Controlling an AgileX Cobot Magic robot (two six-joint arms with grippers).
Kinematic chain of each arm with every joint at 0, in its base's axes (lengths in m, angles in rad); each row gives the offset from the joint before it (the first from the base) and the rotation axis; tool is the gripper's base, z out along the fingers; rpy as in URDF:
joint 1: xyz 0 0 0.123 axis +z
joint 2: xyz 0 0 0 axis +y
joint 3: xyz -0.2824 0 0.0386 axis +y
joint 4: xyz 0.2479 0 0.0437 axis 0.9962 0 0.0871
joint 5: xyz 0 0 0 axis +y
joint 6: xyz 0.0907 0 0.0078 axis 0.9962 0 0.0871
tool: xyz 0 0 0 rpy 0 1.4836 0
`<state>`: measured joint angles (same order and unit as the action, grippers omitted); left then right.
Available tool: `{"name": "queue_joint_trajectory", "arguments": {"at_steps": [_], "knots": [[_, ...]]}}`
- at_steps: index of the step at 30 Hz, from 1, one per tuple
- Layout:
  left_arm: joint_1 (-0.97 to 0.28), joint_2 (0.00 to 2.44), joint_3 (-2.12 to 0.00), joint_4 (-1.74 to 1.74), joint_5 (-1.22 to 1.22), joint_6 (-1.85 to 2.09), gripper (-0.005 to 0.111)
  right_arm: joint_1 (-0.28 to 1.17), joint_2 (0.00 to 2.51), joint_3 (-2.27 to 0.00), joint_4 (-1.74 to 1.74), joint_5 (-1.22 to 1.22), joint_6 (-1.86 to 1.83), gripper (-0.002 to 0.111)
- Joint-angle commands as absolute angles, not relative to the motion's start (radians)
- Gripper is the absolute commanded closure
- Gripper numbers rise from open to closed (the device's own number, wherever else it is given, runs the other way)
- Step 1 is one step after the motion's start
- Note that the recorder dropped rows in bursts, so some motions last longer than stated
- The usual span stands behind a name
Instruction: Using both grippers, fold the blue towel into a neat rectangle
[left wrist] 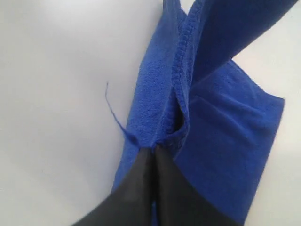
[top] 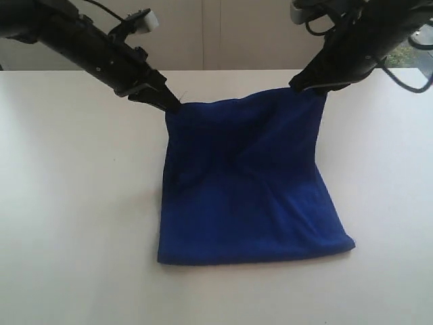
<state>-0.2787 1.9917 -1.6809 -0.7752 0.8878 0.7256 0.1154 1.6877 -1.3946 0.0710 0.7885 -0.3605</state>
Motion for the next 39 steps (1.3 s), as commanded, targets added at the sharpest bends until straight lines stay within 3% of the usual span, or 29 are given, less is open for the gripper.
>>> {"name": "queue_joint_trajectory", "arguments": {"at_steps": [1, 14, 23, 39], "knots": [[-0.29, 1.882, -1.6, -0.777, 0.93, 0.707, 0.107, 0.109, 1.578, -1.307, 0.073, 0.809, -0.396, 0.108], [-0.313, 1.786, -1.415, -0.799, 0.773, 0.737, 0.107, 0.109, 1.478, -1.159, 0.127, 0.744, -0.409, 0.108], [-0.313, 1.857, -1.419, -0.83, 0.466, 0.767, 0.107, 0.109, 1.481, -1.127, 0.161, 0.627, -0.424, 0.108], [-0.313, 2.027, -1.421, -0.973, 0.122, 0.94, 0.107, 0.109, 1.754, -1.126, 0.191, 0.363, -0.424, 0.108]]}}
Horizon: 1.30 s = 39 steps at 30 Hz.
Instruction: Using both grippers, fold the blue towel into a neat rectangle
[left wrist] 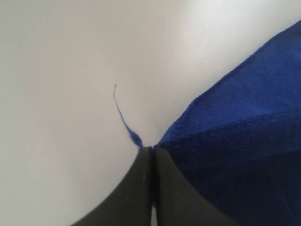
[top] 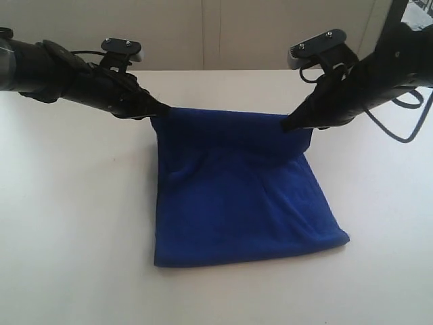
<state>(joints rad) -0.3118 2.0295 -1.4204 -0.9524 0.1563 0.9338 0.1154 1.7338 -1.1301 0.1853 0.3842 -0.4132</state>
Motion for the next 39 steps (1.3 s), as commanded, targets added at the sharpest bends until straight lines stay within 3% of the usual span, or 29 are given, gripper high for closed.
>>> {"name": "queue_joint_trajectory", "arguments": {"at_steps": [1, 3, 10, 12, 39], "knots": [[-0.313, 2.03, -1.421, -0.973, 0.115, 0.94, 0.106, 0.109, 1.756, -1.126, 0.192, 0.358, -0.424, 0.108], [-0.313, 2.037, -1.421, -0.973, 0.108, 0.94, 0.099, 0.109, 1.758, -1.126, 0.192, 0.358, -0.424, 0.108], [-0.313, 2.055, -1.421, -0.973, 0.106, 0.94, 0.052, 0.109, 1.758, -1.126, 0.192, 0.356, -0.424, 0.108], [-0.313, 2.055, -1.421, -0.973, 0.104, 0.941, 0.047, 0.109, 1.758, -1.126, 0.192, 0.356, -0.424, 0.108], [-0.316, 2.174, -1.545, -1.099, 0.299, 0.938, 0.049, 0.109, 1.758, -1.126, 0.193, 0.359, -0.417, 0.108]]}}
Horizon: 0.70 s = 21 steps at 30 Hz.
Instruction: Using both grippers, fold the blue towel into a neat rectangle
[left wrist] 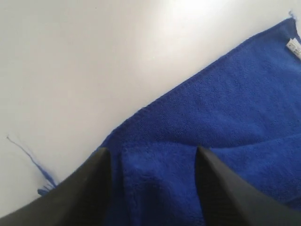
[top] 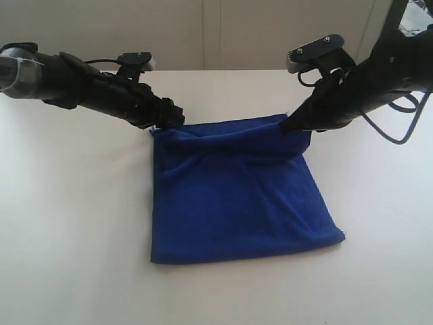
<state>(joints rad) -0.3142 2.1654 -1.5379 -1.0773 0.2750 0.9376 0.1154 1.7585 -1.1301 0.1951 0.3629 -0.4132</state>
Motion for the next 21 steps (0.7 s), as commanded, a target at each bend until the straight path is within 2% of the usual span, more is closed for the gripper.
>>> {"name": "queue_joint_trajectory", "arguments": {"at_steps": [1, 8, 14, 21], "knots": [[-0.316, 2.175, -1.545, -1.093, 0.299, 0.938, 0.049, 0.109, 1.758, -1.126, 0.193, 0.359, -0.417, 0.108], [-0.316, 2.202, -1.545, -1.09, 0.318, 0.938, 0.05, 0.109, 1.758, -1.126, 0.198, 0.359, -0.417, 0.108], [-0.316, 2.22, -1.545, -1.098, 0.339, 0.938, 0.056, 0.109, 1.758, -1.126, 0.198, 0.359, -0.417, 0.108], [-0.316, 2.22, -1.545, -1.098, 0.337, 0.938, 0.075, 0.109, 1.758, -1.126, 0.202, 0.359, -0.417, 0.108]]}}
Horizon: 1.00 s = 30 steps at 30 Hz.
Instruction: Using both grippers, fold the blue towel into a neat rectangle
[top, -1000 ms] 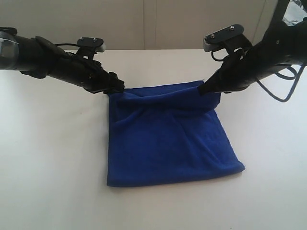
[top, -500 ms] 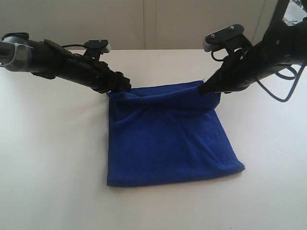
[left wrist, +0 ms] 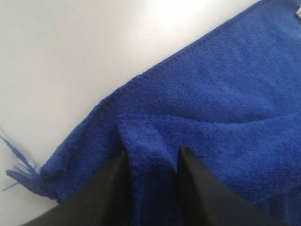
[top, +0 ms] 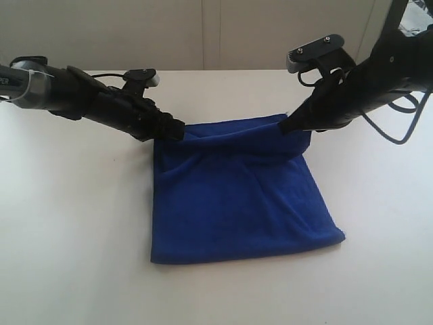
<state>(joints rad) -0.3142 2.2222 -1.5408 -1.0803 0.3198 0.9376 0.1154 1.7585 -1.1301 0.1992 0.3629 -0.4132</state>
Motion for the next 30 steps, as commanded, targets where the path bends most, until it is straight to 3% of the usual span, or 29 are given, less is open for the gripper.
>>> {"name": "queue_joint_trajectory", "arguments": {"at_steps": [1, 4, 10, 22, 26, 30], "knots": [[-0.316, 2.22, -1.545, -1.098, 0.337, 0.938, 0.077, 0.109, 1.758, -1.126, 0.202, 0.359, -0.417, 0.108], [-0.316, 2.22, -1.545, -1.098, 0.335, 0.938, 0.083, 0.109, 1.758, -1.126, 0.202, 0.359, -0.417, 0.108], [-0.316, 2.22, -1.545, -1.098, 0.315, 0.938, 0.083, 0.109, 1.758, -1.126, 0.204, 0.359, -0.417, 0.108], [-0.316, 2.22, -1.545, -1.098, 0.274, 0.919, 0.069, 0.109, 1.758, -1.126, 0.206, 0.359, -0.417, 0.108], [-0.316, 2.22, -1.545, -1.098, 0.275, 0.917, 0.074, 0.109, 1.758, -1.126, 0.206, 0.359, -0.417, 0.108], [-0.316, 2.22, -1.545, -1.098, 0.275, 0.917, 0.093, 0.109, 1.758, -1.126, 0.206, 0.361, -0.417, 0.108]]}}
